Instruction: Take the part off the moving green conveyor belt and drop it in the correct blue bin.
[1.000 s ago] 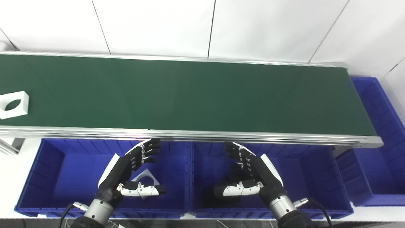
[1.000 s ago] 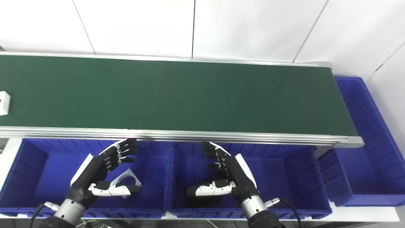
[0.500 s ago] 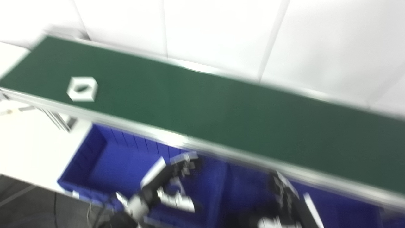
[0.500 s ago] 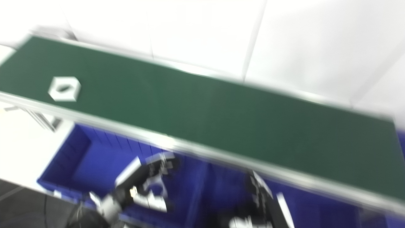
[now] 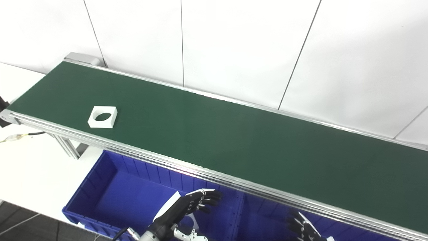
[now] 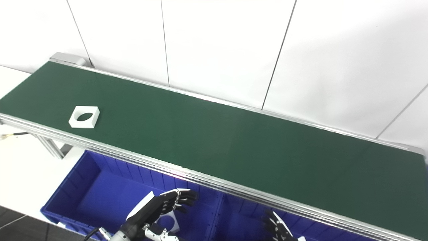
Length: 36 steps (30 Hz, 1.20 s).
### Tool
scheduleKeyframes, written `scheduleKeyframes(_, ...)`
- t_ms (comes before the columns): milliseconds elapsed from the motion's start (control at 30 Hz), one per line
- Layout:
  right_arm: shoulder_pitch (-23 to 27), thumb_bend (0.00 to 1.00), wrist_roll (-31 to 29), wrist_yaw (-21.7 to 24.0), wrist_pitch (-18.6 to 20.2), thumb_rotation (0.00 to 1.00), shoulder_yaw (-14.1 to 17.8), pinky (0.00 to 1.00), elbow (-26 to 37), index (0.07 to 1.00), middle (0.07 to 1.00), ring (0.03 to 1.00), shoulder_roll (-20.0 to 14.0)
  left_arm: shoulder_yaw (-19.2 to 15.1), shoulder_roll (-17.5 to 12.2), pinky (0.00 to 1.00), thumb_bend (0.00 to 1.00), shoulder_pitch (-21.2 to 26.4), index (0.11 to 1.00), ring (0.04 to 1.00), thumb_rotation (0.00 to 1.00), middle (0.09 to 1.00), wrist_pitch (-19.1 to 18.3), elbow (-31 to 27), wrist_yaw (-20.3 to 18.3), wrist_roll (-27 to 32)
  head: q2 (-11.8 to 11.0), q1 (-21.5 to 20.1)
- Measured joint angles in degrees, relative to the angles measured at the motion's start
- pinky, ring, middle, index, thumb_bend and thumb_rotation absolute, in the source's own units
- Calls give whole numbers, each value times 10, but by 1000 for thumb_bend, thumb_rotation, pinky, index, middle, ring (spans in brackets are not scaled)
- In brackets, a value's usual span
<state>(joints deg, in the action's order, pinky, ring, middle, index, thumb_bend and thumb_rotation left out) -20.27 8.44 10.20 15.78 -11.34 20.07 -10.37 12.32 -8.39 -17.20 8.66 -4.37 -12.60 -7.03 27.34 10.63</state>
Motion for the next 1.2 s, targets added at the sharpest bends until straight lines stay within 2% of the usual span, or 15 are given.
scheduleKeyframes(33,0,812,0,0,0,0,0,818,0,908,873,887,1,0,0,693,875,0,791,770,149,805,5,5,0,0,0,0)
scheduleKeyframes(100,0,807,1,0,0,0,0,840,0,913,877,894,4,0,0,679,880,1,788,762,149,799,11,12,1,-3,-14,7)
scheduleKeyframes(300,0,803,0,0,0,0,1,864,-7,924,884,896,10,0,0,677,899,6,781,759,144,794,15,19,6,-11,-24,2)
scheduleKeyframes(1200,2,816,2,0,-2,0,3,816,-20,902,853,865,13,-2,0,665,907,11,773,754,134,788,33,33,6,-12,-22,-9)
